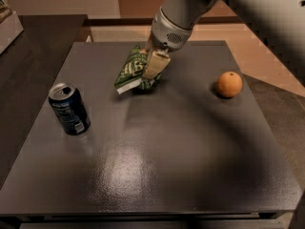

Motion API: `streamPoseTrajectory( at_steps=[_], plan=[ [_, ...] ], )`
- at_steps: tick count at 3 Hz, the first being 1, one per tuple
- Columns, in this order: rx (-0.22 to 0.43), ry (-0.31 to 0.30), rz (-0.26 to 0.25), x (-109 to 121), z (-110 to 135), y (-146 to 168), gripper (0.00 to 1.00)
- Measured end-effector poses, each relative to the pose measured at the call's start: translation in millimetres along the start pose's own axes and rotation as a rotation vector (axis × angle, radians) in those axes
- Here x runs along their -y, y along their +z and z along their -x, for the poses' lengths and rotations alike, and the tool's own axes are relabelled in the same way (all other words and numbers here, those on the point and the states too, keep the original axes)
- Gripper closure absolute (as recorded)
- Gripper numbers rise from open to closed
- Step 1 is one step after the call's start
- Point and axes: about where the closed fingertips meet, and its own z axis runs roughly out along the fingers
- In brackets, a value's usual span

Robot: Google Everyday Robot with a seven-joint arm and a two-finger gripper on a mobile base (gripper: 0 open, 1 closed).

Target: Move green jalapeno chip bag near pepsi can

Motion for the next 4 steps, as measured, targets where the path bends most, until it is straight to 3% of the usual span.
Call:
streamPoseTrajectory(
  at_steps=[2, 4],
  plan=[
    [0.018, -0.169, 0.074, -52, 30, 15, 1.00],
    [0.010, -0.296, 0.106, -79, 49, 27, 1.00]
  ],
)
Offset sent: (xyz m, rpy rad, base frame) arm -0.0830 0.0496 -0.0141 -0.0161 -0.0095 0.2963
